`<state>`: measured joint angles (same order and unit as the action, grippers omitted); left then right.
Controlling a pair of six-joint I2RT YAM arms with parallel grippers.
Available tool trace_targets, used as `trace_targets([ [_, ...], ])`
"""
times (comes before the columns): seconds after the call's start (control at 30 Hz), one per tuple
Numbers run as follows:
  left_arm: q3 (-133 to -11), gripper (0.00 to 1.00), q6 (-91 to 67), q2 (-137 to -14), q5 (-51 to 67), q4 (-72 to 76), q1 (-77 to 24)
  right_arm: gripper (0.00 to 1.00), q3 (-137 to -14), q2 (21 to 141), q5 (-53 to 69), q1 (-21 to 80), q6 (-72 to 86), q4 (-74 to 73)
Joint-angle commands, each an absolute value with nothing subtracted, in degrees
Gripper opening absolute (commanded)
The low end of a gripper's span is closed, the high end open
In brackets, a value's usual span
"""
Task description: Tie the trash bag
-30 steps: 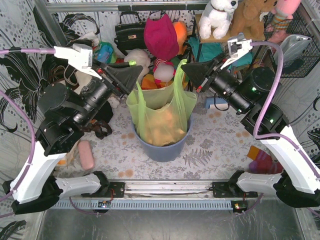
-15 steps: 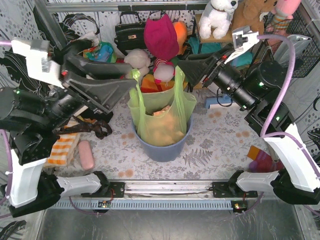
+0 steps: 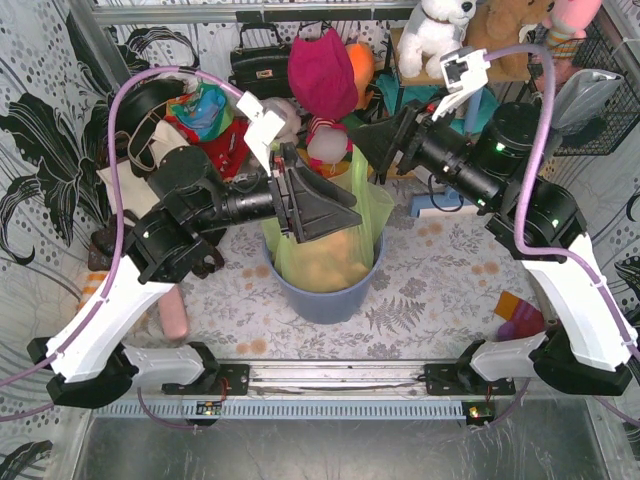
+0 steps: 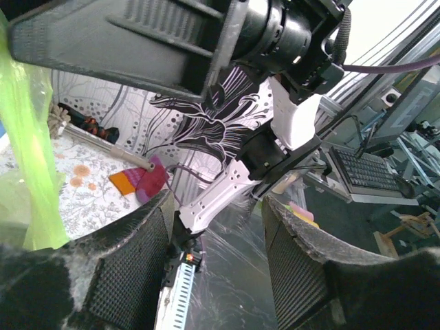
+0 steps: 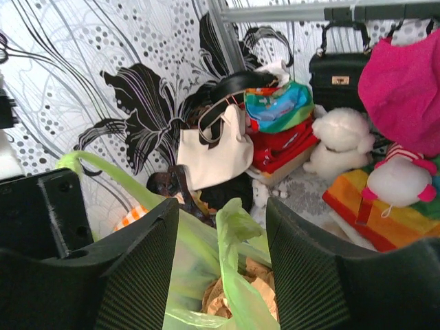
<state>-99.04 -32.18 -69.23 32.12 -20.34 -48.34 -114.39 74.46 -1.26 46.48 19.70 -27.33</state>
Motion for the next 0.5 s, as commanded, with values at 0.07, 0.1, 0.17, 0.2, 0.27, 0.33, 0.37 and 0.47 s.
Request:
trace_targets([
  [0.07,-95.4,0.61,-36.0,-65.5,30.9,-12.2,-49.6,0.52,-117.7,75.7,-2.0,46.3,20.8,-32.0],
  [0.1,-95.2,0.60,-35.2,-65.1,29.3,-13.3,-49.8,0.50,-117.8,75.7,-2.5,46.3,20.8,-32.2],
  [0.17,-94.5,0.60,-33.8,-63.9,24.9,-15.0,-50.0,0.44,-117.8,75.6,-3.4,46.3,20.3,-32.4],
  [0.2,-94.0,0.60,-33.1,-63.3,22.2,-15.6,-50.1,0.40,-117.9,75.6,-3.8,46.3,20.2,-32.6],
  [0.27,-92.3,0.60,-31.8,-62.2,17.5,-16.0,-50.2,0.29,-117.7,75.5,-4.0,46.3,20.0,-32.5],
  [0.33,-90.2,0.59,-30.9,-61.5,13.8,-15.1,-50.2,0.16,-117.2,75.3,-3.9,46.3,19.9,-31.8],
  [0.37,-89.0,0.59,-30.6,-61.2,12.8,-14.0,-50.3,0.10,-117.0,75.2,-3.8,46.3,19.9,-31.3],
  [0.47,-84.6,0.59,-31.7,-60.7,11.5,-7.3,-50.4,0.00,-116.9,75.1,-3.1,46.3,19.7,-30.2],
])
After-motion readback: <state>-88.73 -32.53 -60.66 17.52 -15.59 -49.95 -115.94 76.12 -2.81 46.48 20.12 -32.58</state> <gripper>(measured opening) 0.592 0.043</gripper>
